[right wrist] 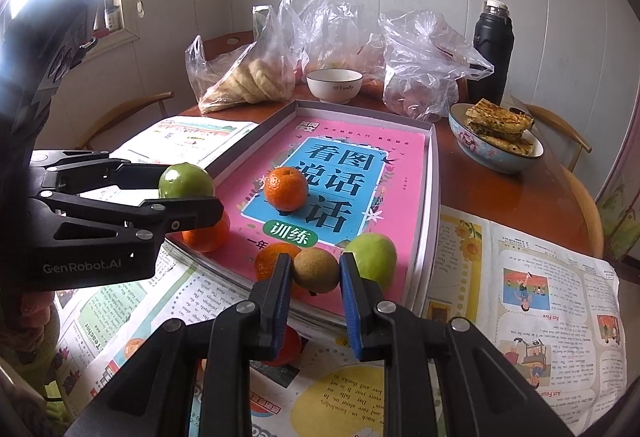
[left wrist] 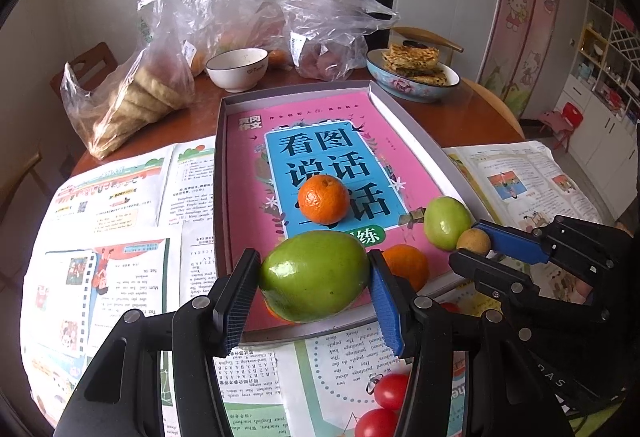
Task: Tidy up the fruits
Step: 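Lower the lime onto the book and open the left tool while the right tool releases the kiwi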
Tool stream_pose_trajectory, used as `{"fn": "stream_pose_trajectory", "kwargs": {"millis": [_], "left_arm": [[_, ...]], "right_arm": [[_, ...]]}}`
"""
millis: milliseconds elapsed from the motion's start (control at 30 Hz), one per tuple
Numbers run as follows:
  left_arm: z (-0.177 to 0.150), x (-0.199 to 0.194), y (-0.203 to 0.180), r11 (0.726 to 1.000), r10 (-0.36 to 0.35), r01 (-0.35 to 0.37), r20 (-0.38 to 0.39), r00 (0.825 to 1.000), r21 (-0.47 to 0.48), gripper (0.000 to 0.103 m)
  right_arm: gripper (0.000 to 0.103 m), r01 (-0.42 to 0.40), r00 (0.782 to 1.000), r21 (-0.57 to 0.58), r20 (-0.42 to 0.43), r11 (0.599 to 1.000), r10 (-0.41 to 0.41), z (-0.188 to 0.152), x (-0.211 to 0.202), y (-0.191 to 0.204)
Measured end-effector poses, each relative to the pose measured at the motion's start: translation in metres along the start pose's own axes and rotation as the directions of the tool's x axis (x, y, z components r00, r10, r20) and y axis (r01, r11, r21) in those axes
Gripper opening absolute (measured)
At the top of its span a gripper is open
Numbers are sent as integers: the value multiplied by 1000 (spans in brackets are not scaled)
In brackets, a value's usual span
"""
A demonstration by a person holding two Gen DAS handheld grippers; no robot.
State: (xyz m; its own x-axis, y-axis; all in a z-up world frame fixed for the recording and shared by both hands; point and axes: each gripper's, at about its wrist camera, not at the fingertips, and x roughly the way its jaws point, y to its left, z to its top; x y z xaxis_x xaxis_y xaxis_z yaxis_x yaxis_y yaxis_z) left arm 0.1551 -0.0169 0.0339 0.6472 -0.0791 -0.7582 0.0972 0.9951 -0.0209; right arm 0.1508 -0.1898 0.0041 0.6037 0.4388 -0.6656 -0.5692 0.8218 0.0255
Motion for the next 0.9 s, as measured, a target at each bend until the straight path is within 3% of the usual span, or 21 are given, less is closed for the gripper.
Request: {"fn": "stream_pose_trajectory", "kwargs": {"millis": [900], "left_arm": [[14,11,-17,999,-43,43,-21,999,31,56]], "right_arm": [[24,-13,1000,-14,-22,1000,13,-2,1,3]]}}
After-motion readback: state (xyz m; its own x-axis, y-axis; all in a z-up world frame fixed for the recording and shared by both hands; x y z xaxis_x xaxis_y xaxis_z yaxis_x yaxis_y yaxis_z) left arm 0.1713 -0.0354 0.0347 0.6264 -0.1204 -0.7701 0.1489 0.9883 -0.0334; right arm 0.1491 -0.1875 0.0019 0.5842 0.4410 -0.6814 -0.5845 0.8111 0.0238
